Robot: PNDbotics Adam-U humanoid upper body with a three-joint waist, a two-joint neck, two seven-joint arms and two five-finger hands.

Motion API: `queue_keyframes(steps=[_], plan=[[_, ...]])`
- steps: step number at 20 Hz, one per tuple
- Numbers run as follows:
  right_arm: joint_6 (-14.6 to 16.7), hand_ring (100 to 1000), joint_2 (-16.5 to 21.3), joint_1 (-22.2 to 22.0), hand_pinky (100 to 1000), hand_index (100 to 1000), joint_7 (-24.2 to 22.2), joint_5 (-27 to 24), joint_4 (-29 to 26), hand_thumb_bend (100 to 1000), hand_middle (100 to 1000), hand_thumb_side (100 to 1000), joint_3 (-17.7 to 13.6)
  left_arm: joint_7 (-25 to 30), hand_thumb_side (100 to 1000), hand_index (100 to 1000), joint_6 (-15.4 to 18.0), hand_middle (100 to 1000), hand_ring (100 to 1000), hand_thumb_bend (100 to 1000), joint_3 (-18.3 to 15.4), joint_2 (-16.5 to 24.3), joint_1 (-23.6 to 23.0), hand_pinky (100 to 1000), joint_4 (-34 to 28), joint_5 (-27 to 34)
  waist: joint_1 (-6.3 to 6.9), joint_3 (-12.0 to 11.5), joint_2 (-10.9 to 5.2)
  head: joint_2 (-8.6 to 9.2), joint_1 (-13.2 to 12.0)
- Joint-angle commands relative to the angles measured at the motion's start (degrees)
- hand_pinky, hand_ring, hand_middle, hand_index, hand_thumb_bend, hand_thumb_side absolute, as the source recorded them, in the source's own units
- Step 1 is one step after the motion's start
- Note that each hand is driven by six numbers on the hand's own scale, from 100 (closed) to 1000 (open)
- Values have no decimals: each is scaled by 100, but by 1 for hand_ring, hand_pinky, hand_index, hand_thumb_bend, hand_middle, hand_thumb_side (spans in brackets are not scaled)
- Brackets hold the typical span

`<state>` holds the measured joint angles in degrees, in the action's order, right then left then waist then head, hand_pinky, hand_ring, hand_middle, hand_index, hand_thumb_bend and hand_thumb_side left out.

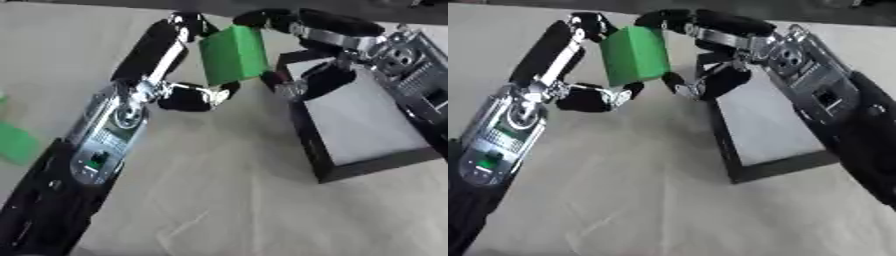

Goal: Pick up the objects with one hand, pass them to the other hand, and then place them into the box on the other side of the table.

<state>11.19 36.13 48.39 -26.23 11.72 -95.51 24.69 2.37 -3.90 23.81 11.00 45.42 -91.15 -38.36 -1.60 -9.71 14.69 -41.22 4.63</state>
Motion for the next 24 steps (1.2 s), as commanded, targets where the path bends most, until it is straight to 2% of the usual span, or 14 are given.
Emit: queue_keyframes(steps=[1,14,24], plan=[[-35,1000,31,94,1000,1000,-89,-45,-12,100,1000,124,-29,-21,210,453,53,582,716,217,40,-128,178,707,-96,-6,-72,-5,-36,29,15],[-127,1000,14,103,1000,1000,-396,-177,-22,100,1000,181,11,-272,226,453,44,569,702,209,8,-268,211,694,-3,-61,-74,-23,-32,35,14],[-216,1000,8,70,1000,1000,-360,-187,-37,100,1000,219,26,-448,249,458,103,555,689,200,75,-340,238,682,-53,349,-77,-32,-17,45,16]])
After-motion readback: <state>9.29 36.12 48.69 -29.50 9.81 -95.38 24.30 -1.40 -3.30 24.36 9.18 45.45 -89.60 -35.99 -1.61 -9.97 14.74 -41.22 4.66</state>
